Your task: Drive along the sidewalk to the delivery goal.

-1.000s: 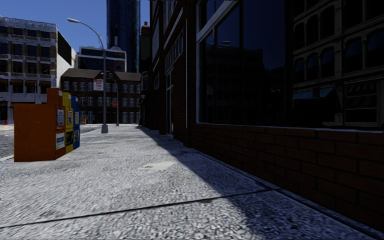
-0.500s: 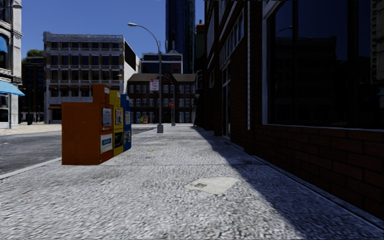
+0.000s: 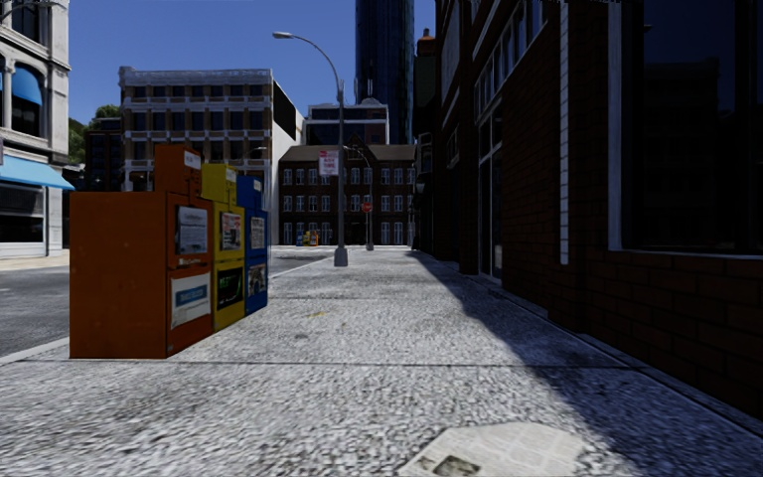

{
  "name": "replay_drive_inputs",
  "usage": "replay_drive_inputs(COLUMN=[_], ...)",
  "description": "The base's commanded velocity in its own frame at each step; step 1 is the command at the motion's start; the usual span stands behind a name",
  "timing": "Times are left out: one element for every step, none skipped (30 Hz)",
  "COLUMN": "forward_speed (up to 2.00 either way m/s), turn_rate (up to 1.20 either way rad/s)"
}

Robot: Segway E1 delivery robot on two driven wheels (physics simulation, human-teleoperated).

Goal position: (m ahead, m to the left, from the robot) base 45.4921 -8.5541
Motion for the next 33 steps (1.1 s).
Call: replay_drive_inputs(forward_speed=[2.0, 2.0, 2.0, 2.0, 2.0, 2.0, 2.0, 2.0, 2.0, 2.0, 2.0, 2.0, 2.0, 2.0, 2.0, 2.0, 2.0, 2.0, 2.0, 2.0, 2.0, 2.0, 2.0, 2.0, 2.0, 2.0, 2.0, 2.0, 2.0, 2.0, 2.0, 2.0, 2.0], turn_rate=[0.0, 0.0, 0.0, 0.0, 0.0, 0.0, 0.0, 0.0, 0.0, 0.0, 0.0, 0.0, 0.0, 0.0, 0.0, 0.0, 0.0, 0.0, 0.0, 0.0, 0.0, 0.0, 0.0, 0.0, 0.0, 0.0, 0.0, 0.0, 0.0, 0.0, 0.0, 0.0, 0.0])
